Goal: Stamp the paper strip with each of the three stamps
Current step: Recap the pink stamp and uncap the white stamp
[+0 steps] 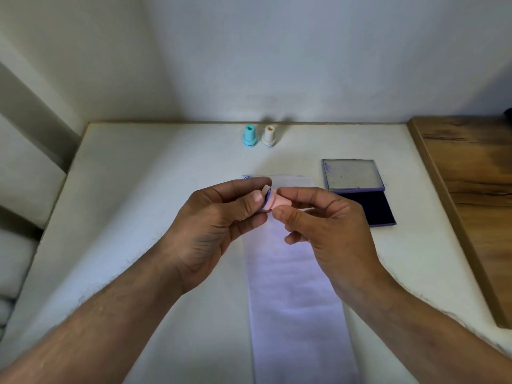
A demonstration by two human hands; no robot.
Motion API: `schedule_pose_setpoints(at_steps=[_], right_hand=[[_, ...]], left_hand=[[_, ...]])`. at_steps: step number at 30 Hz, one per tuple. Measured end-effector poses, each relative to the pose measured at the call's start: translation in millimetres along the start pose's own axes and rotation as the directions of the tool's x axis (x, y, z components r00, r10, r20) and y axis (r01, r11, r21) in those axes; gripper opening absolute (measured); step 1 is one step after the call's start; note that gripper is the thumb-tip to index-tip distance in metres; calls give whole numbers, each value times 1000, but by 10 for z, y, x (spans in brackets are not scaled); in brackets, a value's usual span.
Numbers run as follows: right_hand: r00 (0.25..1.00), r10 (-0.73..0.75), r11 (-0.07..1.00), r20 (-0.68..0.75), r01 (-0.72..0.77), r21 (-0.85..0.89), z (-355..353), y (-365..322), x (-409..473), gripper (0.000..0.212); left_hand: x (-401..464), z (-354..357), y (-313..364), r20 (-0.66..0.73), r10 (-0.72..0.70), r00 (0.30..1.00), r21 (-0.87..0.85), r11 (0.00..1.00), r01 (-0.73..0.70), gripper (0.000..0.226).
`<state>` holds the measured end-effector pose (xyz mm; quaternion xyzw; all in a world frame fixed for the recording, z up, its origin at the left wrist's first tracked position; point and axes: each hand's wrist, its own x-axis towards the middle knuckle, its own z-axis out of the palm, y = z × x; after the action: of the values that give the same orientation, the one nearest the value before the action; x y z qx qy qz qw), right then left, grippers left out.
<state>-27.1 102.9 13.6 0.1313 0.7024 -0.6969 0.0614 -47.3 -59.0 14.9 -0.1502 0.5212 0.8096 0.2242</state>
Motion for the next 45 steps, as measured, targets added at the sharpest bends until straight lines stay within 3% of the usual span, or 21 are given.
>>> schedule_pose_setpoints(at_steps=[3,8,12,16,19,22,24,26,28,34,37,40,45], right_hand=[[998,-55,997,-19,54,-54,-11,-6,8,19],[971,-234,931,-48,210,-298,-24,-8,-3,23],[882,-471,795,-8,420,-438,-59,13,-24,24],[798,-598,655,73,540,-529,-90,38,-4,31],[781,-619,653,84,571,-498,-101,38,8,29],[870,-491,795,36,465,-390,-92,29,-15,29],[958,-287,930,-1,278,-240,-72,-14,-25,24],[995,-101,994,11,101,-36,-57,-67,-19,24],[998,40,991,52,-46,123,-54,-99,-3,24],[920,313,862,236,-379,337,-60,-123,22,16],[887,329,827,324,-436,355,-85,-215,51,25],[860,339,828,381,-466,314,-129,-284,83,30],[857,380,800,348,-494,340,-147,-235,122,26]], left_hand=[[5,-6,-10,-22,23,999,73,997,-21,40],[-4,-10,-3,-25,24,999,123,992,-21,36],[-15,-21,13,-11,-6,1000,142,990,8,30],[-24,-34,16,0,-27,1000,142,989,26,27],[-26,-37,19,3,-18,1000,145,989,17,29],[-34,-40,20,-15,5,1000,138,990,-3,32],[-32,-49,25,-20,28,999,158,987,-24,31],[-23,-62,35,-14,61,998,192,980,-57,32],[-19,-69,43,-2,107,994,237,966,-104,32],[-51,-56,81,73,246,967,346,903,-256,30],[-105,22,99,160,325,932,310,880,-360,33],[-142,86,67,118,395,911,324,852,-411,33],[-111,79,8,80,504,860,558,692,-458,38]])
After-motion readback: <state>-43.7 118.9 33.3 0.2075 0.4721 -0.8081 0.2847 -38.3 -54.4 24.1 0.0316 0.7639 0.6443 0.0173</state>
